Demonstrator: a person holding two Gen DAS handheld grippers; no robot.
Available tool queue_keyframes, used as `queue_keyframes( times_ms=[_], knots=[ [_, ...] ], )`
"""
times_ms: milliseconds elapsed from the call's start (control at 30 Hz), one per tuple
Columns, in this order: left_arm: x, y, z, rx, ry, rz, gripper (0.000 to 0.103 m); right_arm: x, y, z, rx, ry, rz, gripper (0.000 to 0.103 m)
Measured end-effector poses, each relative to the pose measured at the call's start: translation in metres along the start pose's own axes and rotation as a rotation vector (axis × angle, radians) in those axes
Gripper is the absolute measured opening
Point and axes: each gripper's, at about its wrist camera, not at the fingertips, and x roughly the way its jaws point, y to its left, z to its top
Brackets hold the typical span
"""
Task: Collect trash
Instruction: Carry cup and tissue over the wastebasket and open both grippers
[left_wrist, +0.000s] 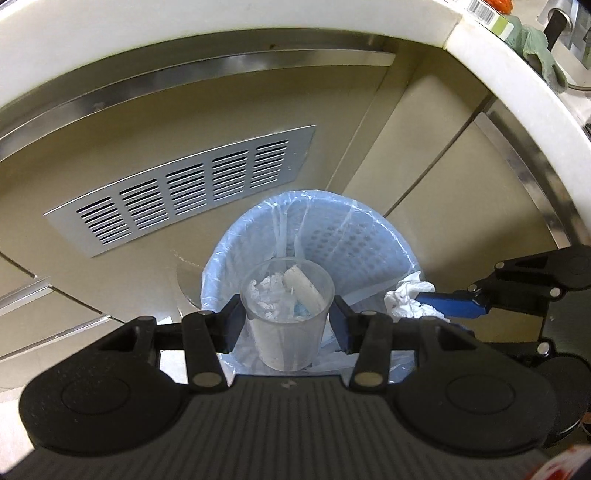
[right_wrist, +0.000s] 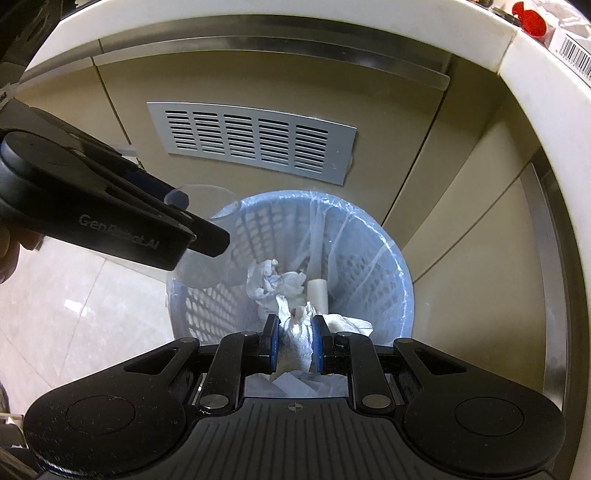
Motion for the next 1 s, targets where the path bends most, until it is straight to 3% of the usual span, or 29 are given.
queue_keyframes(
  times_ms=[100, 200, 1000],
  knots=[
    [0.004, -0.002, 0.002, 0.004, 0.009, -0.005, 0.046, 0.000, 0.000, 0.000, 0.006, 0.000, -0.006, 0.019],
    [0.005, -0.002, 0.002, 0.009, 0.009, -0.006, 0.060, 0.001, 0.000, 0.001, 0.008, -0.001, -0.008, 0.019],
    [-0.030, 0.022, -0.012, -0.045, -0.025, 0.021, 0.060, 0.001, 0.003, 0.003, 0.024, -0.022, -0.002, 0.019]
  ],
)
